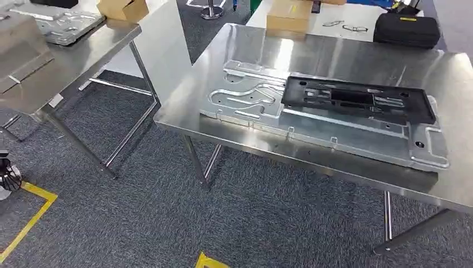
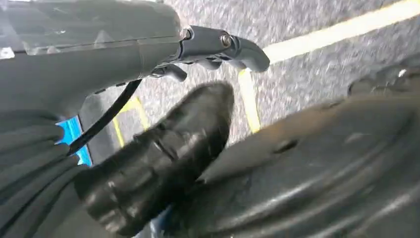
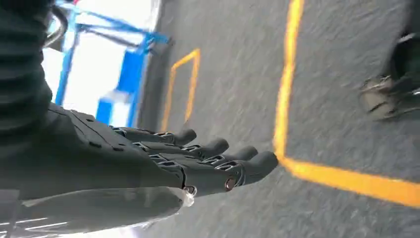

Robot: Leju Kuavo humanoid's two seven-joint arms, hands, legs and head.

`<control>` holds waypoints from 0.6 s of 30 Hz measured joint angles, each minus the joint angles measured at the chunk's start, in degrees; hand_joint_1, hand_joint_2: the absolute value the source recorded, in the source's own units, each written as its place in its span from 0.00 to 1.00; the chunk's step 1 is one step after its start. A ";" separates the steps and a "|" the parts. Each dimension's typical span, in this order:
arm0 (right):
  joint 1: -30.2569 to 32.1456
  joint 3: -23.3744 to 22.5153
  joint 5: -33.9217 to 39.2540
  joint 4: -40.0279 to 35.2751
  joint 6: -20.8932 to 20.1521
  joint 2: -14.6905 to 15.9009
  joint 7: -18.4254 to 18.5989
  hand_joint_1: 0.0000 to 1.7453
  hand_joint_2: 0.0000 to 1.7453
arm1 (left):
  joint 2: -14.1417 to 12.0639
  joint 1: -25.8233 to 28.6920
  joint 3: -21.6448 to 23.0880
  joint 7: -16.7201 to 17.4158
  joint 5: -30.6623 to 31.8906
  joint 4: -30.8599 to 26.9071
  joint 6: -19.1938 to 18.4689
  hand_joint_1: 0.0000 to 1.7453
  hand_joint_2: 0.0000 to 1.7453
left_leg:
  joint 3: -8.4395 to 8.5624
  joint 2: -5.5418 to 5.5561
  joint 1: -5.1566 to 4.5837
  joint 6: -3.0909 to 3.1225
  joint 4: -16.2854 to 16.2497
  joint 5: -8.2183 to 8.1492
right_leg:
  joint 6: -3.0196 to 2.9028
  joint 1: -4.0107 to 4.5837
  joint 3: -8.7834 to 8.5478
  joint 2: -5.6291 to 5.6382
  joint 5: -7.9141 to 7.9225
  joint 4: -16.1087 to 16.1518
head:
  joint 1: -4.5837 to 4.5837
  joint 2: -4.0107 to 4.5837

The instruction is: Take the parts from the cabinet and place them on the table.

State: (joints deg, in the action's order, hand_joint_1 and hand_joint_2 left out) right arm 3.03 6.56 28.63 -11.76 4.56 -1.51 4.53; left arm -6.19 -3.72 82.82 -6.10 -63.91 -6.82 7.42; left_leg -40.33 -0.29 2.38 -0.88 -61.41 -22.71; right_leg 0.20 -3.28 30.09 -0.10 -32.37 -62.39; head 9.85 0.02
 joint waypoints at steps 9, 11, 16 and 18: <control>-1.56 -1.53 -1.88 0.96 -4.21 -0.94 -4.99 0.00 0.00 | 0.24 -0.42 1.05 2.38 2.69 0.00 -3.13 0.00 0.00 | 10.78 0.44 -2.56 4.53 -3.24 -8.78 | -1.12 2.29 6.02 -0.30 5.46 0.18 | 0.01 0.00; -1.58 -1.56 -2.01 1.01 -4.27 -1.27 -5.48 0.00 0.00 | 0.22 -0.67 1.35 2.36 2.88 -0.02 -3.13 0.00 0.00 | 15.12 0.45 -3.48 5.10 3.45 -10.12 | -0.56 2.56 6.32 -0.35 6.46 0.50 | 0.01 0.00; -1.67 -1.29 -4.92 1.27 -5.45 -1.29 -10.06 0.00 0.00 | 0.96 -1.03 2.58 -0.55 4.50 -0.17 -0.86 0.00 0.00 | 13.45 -0.28 -3.11 4.31 5.75 -6.68 | 0.77 2.53 7.12 -0.22 4.38 -0.40 | -0.08 0.00; -1.73 -1.21 -5.03 1.40 -5.43 -1.29 -10.08 0.00 0.00 | 1.01 -0.86 2.73 -1.90 4.50 -0.17 -0.31 0.00 0.00 | 11.92 -0.45 -3.22 4.76 5.61 -5.56 | 0.83 2.52 8.70 -0.09 -2.23 -7.09 | -0.08 0.00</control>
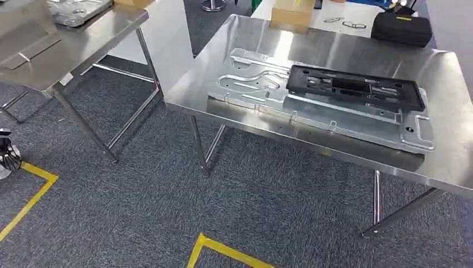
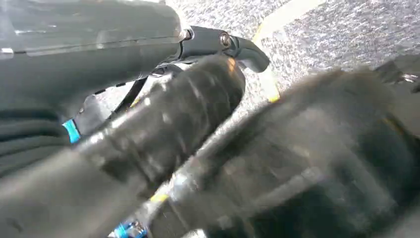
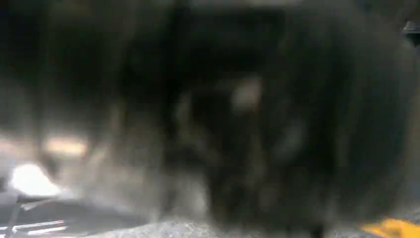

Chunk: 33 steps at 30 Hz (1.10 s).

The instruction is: Take the parts from the cabinet and place them on the table.

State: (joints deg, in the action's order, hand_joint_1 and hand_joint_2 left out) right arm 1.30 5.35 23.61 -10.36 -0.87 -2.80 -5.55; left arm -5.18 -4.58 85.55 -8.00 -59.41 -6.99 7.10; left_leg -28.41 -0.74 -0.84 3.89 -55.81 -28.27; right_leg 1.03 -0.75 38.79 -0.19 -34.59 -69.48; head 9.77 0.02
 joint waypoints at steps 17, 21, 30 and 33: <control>-0.17 0.02 0.04 3.39 -1.49 0.09 2.71 0.00 0.00 | 0.35 0.36 -0.11 5.95 -3.54 -0.02 -1.60 0.00 0.00 | -10.25 0.46 1.18 -4.72 -19.09 -8.76 | -2.47 -0.68 -5.97 -0.54 6.90 10.50 | 0.07 0.00; -0.34 1.05 -1.73 3.34 -3.45 0.15 2.32 0.00 0.00 | -0.13 0.34 -0.18 5.25 -3.76 -0.02 -1.60 0.00 0.00 | -0.84 0.48 2.27 -5.73 -9.51 -1.33 | -1.31 -1.41 -3.33 -0.55 9.14 10.08 | 0.09 0.00; -0.43 2.78 -2.86 3.08 -3.08 0.22 2.34 0.00 0.00 | -0.24 0.20 -0.37 3.70 -3.15 -0.02 -1.75 0.00 0.00 | 1.11 0.28 1.22 -1.28 0.88 -0.40 | 1.22 -1.45 -0.13 -0.16 2.26 3.61 | -0.02 0.00; -0.40 2.80 -2.84 3.08 -2.82 0.28 2.69 0.00 0.00 | -0.20 0.33 -0.37 3.35 -2.84 -0.02 -1.99 0.00 0.00 | -1.57 0.05 0.24 -0.72 0.25 1.47 | 0.70 -0.52 1.17 -0.08 -0.70 -6.92 | -0.04 0.00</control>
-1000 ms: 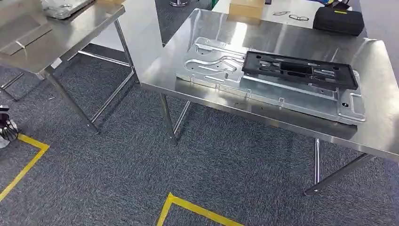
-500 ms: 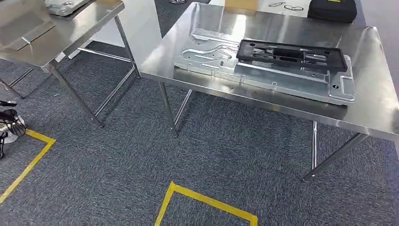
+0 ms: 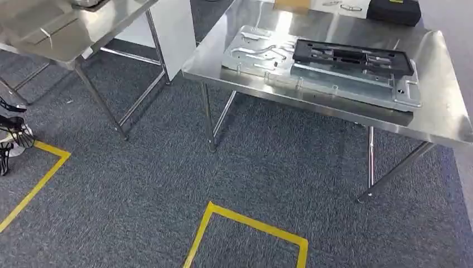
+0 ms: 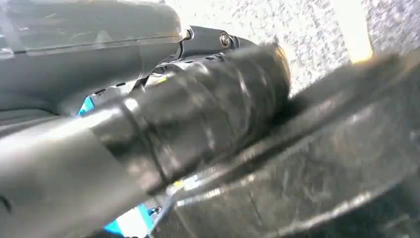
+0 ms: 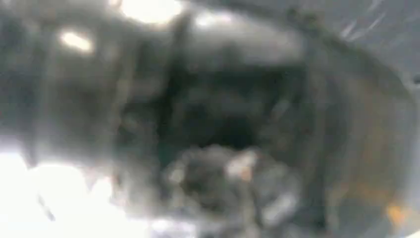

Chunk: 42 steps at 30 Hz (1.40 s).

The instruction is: Take the parts from the cabinet and place them on the table.

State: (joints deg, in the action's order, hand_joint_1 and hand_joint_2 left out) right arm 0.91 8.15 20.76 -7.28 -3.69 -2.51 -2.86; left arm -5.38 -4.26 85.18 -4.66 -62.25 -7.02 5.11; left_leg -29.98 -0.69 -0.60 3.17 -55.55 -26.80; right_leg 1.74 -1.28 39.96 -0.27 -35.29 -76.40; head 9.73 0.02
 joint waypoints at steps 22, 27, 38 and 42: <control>-0.33 0.02 0.33 -0.48 0.92 0.17 1.84 0.00 0.00 | -0.31 -0.16 0.09 0.85 0.37 0.00 -0.17 0.00 0.00 | 6.23 0.82 0.76 -3.09 0.60 -5.16 | -1.52 0.47 -5.02 -0.75 11.19 17.84 | 0.05 0.00; -0.25 0.04 0.31 -0.44 0.81 0.17 1.79 0.00 0.00 | -0.22 -0.27 0.11 0.79 0.37 0.00 -0.17 0.00 0.00 | 3.36 0.00 0.87 -0.19 1.15 -2.10 | -0.27 0.18 -2.71 -0.08 4.29 12.60 | 0.06 0.00; -0.40 0.44 -0.18 -0.74 0.46 0.17 2.56 0.00 0.00 | -0.20 -0.13 0.13 1.29 0.18 -0.02 -0.04 0.00 0.00 | -5.63 -0.11 0.15 -1.63 -3.05 3.12 | -1.78 1.14 -14.48 0.16 2.79 19.31 | 0.09 0.00; -0.49 0.59 -0.17 -0.81 0.09 -0.02 2.56 0.00 0.00 | -0.39 -0.03 0.22 1.66 0.37 -0.02 -0.02 0.00 0.00 | -7.38 0.35 0.48 -3.18 -6.97 -2.88 | -3.72 0.50 -12.36 -0.48 5.34 19.87 | 0.09 0.00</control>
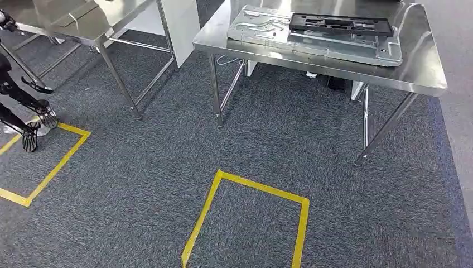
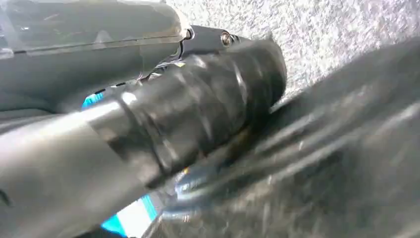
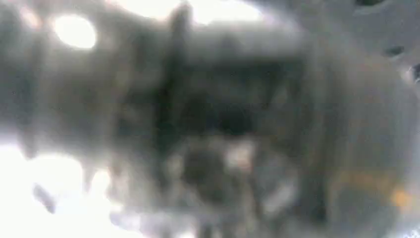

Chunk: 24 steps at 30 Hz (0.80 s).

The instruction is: Take the parts from the cabinet and place them on the table.

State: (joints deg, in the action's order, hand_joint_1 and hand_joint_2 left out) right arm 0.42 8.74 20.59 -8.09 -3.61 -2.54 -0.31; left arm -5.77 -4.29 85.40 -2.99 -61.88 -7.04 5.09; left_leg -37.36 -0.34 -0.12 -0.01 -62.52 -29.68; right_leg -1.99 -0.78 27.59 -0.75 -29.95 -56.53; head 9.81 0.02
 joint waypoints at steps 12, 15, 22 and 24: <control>0.04 0.22 0.07 -0.17 -0.20 -0.07 -0.22 0.00 0.00 | -0.33 -0.15 0.35 -0.22 0.79 0.00 -0.02 0.00 0.00 | 14.29 2.64 0.27 0.72 8.16 -2.46 | 2.31 -0.18 8.61 2.76 7.14 -1.68 | 0.00 0.00; 0.19 0.28 0.04 -0.07 -0.20 -0.02 -0.20 0.00 0.00 | -0.28 -0.35 0.39 -0.28 0.85 0.00 -0.04 0.00 0.00 | 12.54 0.53 0.81 2.21 9.14 -0.27 | 2.86 -0.06 10.23 1.83 2.76 -4.42 | -0.02 0.00; -0.06 0.50 -0.68 -0.28 0.86 0.00 -0.24 0.00 0.00 | -0.42 -0.40 0.70 -0.22 1.27 0.00 -0.20 0.00 0.00 | 6.17 -3.45 0.69 2.27 5.54 1.93 | 3.87 -0.61 7.44 0.27 2.18 -14.19 | -0.02 0.00; -0.38 0.87 -1.37 -0.68 1.59 -0.02 -0.90 0.00 0.00 | -0.54 -0.52 0.74 -0.22 1.29 0.00 -0.20 0.00 0.00 | 4.52 -4.23 0.30 1.77 3.79 2.03 | 3.98 -0.38 0.85 -3.02 -0.78 -4.68 | -0.04 0.00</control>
State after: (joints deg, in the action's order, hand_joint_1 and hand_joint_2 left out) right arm 0.04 9.62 19.21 -8.76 -2.01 -2.56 -1.20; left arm -6.31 -4.81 86.14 -3.21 -60.59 -7.04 4.90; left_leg -32.84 -4.57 0.18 1.76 -58.73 -27.65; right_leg 2.00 -1.16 28.45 -3.77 -30.73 -61.21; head 9.77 0.02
